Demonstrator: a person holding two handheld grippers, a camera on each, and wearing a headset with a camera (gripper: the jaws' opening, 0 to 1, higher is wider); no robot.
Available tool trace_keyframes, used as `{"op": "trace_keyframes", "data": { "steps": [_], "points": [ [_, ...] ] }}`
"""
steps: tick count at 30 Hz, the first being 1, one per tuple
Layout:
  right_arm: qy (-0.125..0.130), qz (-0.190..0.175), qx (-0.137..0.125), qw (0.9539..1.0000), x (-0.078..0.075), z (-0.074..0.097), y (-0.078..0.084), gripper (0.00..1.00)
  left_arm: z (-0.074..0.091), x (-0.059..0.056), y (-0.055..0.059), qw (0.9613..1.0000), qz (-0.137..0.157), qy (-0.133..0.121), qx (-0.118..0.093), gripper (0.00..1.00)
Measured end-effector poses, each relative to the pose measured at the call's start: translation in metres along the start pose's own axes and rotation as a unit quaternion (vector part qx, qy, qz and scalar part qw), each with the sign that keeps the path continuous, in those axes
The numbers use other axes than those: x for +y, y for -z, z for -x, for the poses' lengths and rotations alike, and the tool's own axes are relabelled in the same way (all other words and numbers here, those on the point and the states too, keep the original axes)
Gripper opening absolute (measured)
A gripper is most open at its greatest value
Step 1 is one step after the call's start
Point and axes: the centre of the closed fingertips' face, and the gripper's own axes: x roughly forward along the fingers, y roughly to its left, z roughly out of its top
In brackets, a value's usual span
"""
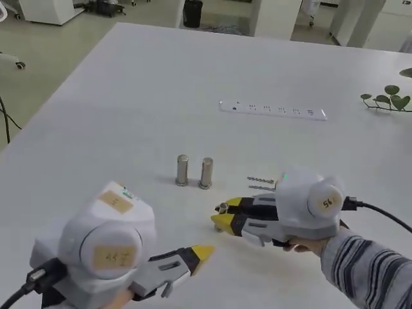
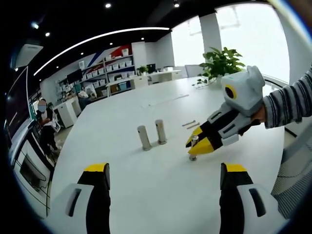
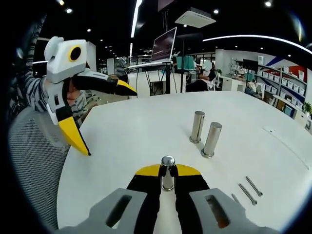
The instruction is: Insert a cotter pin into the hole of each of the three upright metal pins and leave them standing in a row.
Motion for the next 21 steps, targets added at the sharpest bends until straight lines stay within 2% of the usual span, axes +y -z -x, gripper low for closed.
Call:
{"op": "trace_keyframes", "data": {
  "steps": [5,8,11,16,21],
  "points": [
    [0.006,-0.008,0.003,0.9999,0.000,-0.001,0.000,0.05,0.000,-0.001,0.002,1.0000,0.000,0.002,0.003,0.92],
    [0.010,0.000,0.007,0.9999,0.000,-0.002,0.001,0.05,0.000,-0.001,0.002,1.0000,0.003,0.003,0.003,0.92],
    [0.013,0.014,0.026,0.9995,0.002,-0.002,0.008,0.06,0.000,-0.001,0.002,1.0000,0.004,0.005,0.004,0.92],
    [0.021,0.013,0.031,0.9992,0.002,0.000,0.012,0.18,0.000,-0.003,0.001,1.0000,0.006,0.007,0.002,0.91],
    [0.031,0.000,0.027,0.9992,-0.002,0.009,0.013,0.22,0.000,-0.003,0.000,0.9999,0.010,0.008,-0.001,0.91]
  ]
}}
